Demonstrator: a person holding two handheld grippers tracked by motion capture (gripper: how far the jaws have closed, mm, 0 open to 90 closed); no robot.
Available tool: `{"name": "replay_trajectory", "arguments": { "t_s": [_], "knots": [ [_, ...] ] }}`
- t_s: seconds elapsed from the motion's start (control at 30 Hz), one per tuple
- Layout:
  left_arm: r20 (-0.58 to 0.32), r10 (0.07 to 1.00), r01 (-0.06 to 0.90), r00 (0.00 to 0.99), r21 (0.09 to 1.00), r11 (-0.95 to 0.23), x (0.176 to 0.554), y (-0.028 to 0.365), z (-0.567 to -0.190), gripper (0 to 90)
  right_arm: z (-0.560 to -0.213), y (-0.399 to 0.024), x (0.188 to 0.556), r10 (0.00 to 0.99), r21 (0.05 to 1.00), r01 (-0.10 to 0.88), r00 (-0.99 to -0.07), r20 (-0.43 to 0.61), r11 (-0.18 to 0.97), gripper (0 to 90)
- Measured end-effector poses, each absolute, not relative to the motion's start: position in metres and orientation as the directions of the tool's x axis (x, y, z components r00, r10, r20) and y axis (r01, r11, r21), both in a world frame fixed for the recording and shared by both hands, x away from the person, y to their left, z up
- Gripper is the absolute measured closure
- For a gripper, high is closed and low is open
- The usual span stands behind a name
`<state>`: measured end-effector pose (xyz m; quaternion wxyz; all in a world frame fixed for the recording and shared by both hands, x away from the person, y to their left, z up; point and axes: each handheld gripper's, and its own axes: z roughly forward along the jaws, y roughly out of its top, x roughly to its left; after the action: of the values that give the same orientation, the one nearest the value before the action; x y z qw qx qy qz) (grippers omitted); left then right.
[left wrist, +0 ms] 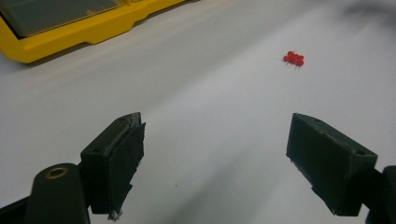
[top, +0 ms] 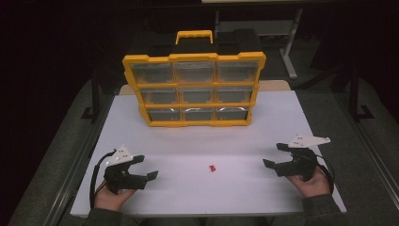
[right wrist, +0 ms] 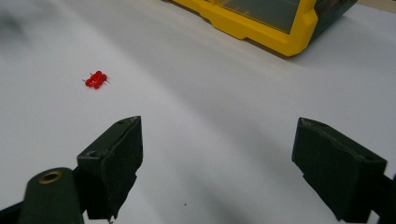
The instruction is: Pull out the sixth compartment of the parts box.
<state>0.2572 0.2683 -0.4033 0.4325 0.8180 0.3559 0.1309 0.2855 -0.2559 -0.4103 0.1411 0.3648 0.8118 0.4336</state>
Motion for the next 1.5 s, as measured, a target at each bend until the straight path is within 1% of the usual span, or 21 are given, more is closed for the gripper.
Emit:
{"name": "replay_trajectory", "arguments": {
  "t_s": [0.43, 0.8, 0.9, 1.13, 1.27, 1.33, 1.37, 1.5],
  "knots": [
    [-0.103, 0.681, 0.472, 0.725, 0.794, -0.382, 0.261, 0.264, -0.405, 19.4, -0.41, -0.255, 0.283, 0.713, 0.805, 0.47, -0.696, 0.087, 0.362, 15.8],
    [-0.112, 0.65, 0.464, 0.752, 0.789, -0.402, 0.265, 0.252, -0.405, 20.3, -0.409, -0.254, 0.28, 0.718, 0.799, 0.474, -0.692, 0.077, 0.37, 15.8],
    [-0.12, 0.629, 0.455, 0.768, 0.794, -0.404, 0.267, 0.247, -0.403, 22.2, -0.409, -0.254, 0.279, 0.72, 0.797, 0.475, -0.69, 0.075, 0.373, 15.8],
    [-0.137, 0.589, 0.44, 0.796, 0.799, -0.409, 0.275, 0.231, -0.392, 22.7, -0.407, -0.257, 0.278, 0.722, 0.802, 0.471, -0.688, 0.073, 0.367, 15.9],
    [-0.174, 0.562, 0.438, 0.809, 0.816, -0.378, 0.284, 0.222, -0.382, 23.1, -0.406, -0.256, 0.277, 0.718, 0.801, 0.466, -0.693, 0.067, 0.375, 15.9],
    [-0.17, 0.552, 0.422, 0.816, 0.828, -0.369, 0.288, 0.216, -0.375, 22.9, -0.405, -0.255, 0.276, 0.717, 0.803, 0.463, -0.694, 0.066, 0.374, 16.1],
    [-0.165, 0.548, 0.413, 0.82, 0.833, -0.367, 0.29, 0.212, -0.373, 24.4, -0.405, -0.254, 0.277, 0.714, 0.805, 0.463, -0.697, 0.071, 0.372, 16.2],
    [-0.197, 0.522, 0.422, 0.83, 0.832, -0.359, 0.302, 0.198, -0.365, 25.1, -0.408, -0.252, 0.28, 0.707, 0.794, 0.471, -0.703, 0.074, 0.385, 16.0]
  ]
}}
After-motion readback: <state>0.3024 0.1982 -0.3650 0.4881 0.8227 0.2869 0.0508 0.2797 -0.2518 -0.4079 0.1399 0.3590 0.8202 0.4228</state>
